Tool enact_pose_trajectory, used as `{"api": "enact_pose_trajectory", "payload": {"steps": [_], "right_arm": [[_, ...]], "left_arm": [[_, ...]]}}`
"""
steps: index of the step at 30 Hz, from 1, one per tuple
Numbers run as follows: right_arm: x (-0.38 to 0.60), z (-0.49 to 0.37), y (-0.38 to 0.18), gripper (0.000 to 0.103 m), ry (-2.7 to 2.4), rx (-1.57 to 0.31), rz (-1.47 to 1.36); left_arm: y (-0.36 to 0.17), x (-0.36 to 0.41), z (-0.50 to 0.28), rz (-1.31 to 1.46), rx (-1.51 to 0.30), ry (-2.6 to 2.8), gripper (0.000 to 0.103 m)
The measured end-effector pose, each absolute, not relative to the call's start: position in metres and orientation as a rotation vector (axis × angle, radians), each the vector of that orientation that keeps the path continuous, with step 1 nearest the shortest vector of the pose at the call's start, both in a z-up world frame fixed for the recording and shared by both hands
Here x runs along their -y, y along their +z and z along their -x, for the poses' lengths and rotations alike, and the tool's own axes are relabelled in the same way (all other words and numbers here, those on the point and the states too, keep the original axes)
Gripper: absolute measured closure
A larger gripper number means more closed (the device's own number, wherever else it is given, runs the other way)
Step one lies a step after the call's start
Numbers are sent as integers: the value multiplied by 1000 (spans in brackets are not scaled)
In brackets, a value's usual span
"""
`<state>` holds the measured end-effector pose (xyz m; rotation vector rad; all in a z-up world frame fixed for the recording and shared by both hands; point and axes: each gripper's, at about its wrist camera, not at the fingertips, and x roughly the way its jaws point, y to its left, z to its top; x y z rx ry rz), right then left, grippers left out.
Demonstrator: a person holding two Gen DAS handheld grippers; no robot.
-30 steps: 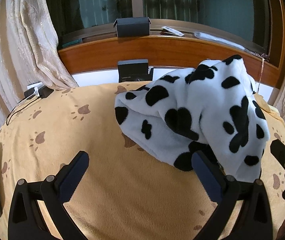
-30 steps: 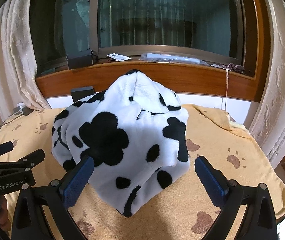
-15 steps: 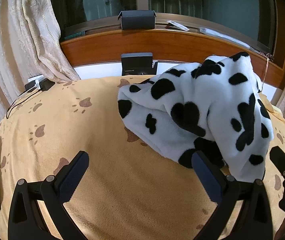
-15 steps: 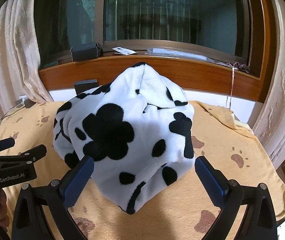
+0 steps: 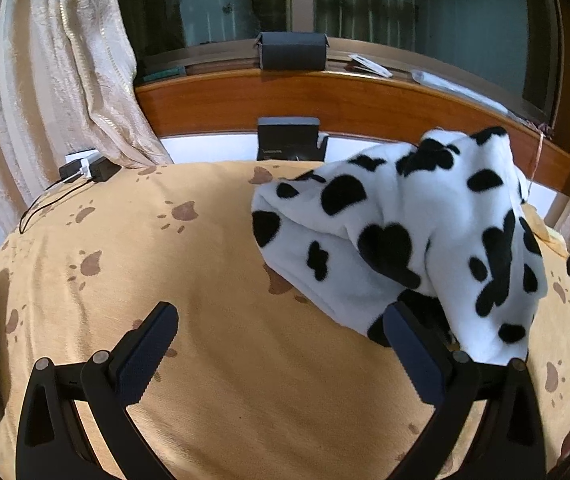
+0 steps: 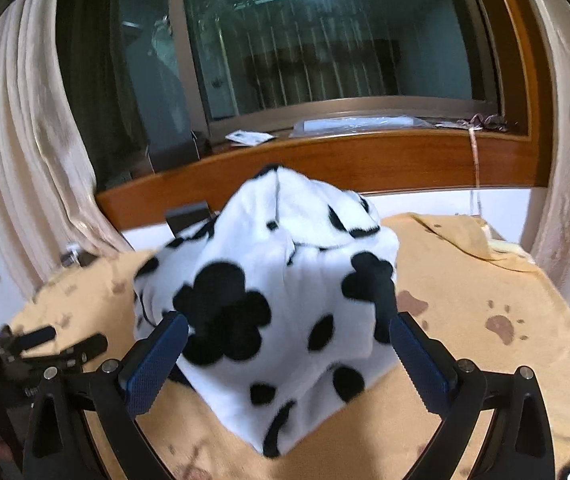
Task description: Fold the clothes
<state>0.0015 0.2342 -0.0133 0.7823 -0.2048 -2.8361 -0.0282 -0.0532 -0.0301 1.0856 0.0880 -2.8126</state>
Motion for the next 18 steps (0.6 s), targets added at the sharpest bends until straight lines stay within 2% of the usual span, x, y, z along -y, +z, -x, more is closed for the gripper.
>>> {"api": "enact_pose_trajectory", "payload": {"steps": [8, 16, 18], "right_arm": [[-216, 45, -8, 1, -2780, 117, -789], [-218, 111, -1, 1, -2679, 316, -839], [-213, 127, -3, 10, -2656, 319, -873]], "left_arm": [[-31, 63, 31, -1097, -132, -2791, 0], [-34, 64, 33, -1115, -141, -2783, 0], [-34, 65, 34, -1120, -146, -2780, 0]]}}
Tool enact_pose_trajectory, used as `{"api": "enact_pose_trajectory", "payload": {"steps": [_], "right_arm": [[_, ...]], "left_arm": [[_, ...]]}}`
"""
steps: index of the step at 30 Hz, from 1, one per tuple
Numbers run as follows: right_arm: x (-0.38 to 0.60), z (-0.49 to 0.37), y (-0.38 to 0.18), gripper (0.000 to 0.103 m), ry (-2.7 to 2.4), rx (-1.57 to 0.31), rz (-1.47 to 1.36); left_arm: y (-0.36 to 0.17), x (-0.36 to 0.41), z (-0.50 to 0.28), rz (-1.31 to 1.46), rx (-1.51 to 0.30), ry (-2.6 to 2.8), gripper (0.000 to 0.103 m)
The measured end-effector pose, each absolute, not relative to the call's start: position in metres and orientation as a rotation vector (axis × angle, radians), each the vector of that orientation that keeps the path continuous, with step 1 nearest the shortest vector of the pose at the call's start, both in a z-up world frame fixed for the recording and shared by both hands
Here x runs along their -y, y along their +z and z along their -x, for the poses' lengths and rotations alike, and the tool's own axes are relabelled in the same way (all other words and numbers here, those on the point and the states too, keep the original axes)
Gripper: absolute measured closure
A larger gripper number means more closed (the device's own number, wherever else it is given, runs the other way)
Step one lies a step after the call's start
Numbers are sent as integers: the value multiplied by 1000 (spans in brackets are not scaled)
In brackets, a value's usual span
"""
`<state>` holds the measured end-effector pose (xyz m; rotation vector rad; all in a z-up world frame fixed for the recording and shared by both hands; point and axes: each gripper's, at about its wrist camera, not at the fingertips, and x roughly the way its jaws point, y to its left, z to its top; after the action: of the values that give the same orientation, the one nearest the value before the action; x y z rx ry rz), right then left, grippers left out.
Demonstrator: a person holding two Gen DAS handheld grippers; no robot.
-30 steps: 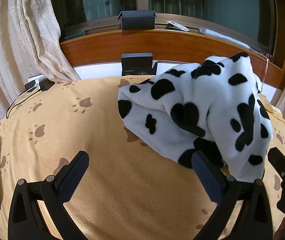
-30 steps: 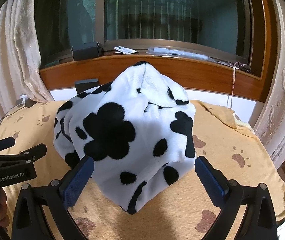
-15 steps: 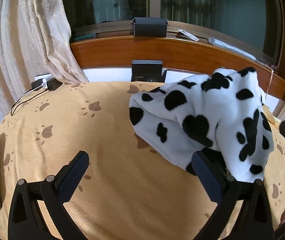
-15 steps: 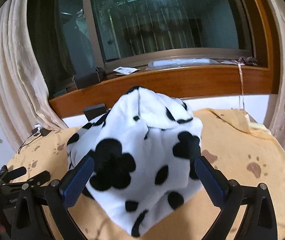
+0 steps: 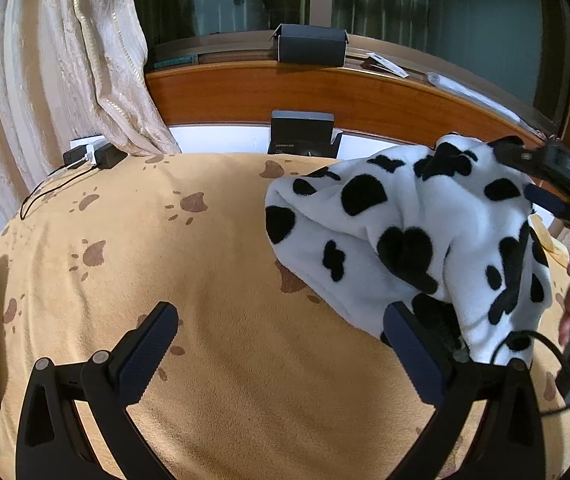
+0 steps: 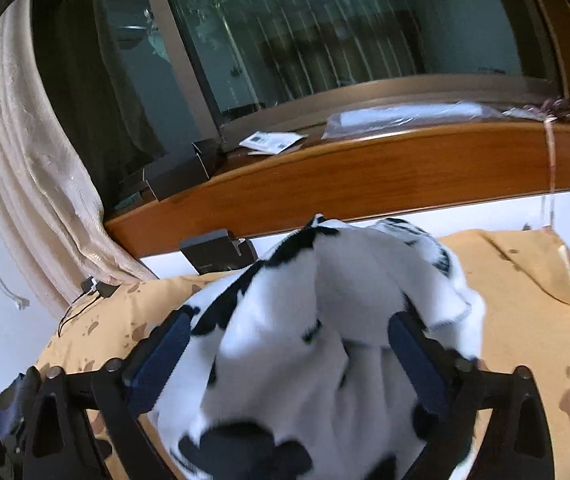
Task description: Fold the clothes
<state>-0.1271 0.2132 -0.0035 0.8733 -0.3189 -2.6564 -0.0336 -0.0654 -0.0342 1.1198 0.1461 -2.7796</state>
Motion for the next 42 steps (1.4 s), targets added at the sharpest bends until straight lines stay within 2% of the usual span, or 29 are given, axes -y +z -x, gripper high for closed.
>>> {"api": "enact_pose_trajectory", "payload": {"steps": [1, 2, 3, 4, 5, 8, 13, 24, 28, 31, 42], "right_arm": [[-211, 135, -5, 22, -2644, 321, -892], [-209, 146, -9, 42, -2626, 326, -922], [-207, 151, -13, 54, -2614, 327, -946], [-205, 156, -16, 71, -2602, 329, -970], [-204, 161, -19, 79, -2590, 331, -990], [-201, 147, -16, 87, -2573, 312, -911], [-197, 106, 0, 88, -2515, 253, -727], [-151, -68, 31, 88, -2366, -93, -450], [-124, -111, 1, 88, -2283, -296, -506], [-111, -126, -26, 87, -2233, -358, -592], [-122, -150, -65, 77, -2075, -331, -765]], "left_arm": [[-35, 66, 34, -1122, -150, -2778, 0], [-35, 67, 34, -1124, -153, -2776, 0], [-35, 67, 34, -1125, -156, -2774, 0], [-34, 68, 34, -1125, -159, -2773, 0], [-34, 69, 34, -1125, -162, -2772, 0], [-32, 74, 33, -1118, -181, -2763, 0], [-28, 91, 33, -1097, -264, -2718, 0], [15, 139, -1, -822, -347, -2632, 0], [20, 150, -17, -775, -399, -2640, 0], [16, 148, -23, -780, -353, -2635, 0], [8, 122, -35, -852, -205, -2707, 0]]}}
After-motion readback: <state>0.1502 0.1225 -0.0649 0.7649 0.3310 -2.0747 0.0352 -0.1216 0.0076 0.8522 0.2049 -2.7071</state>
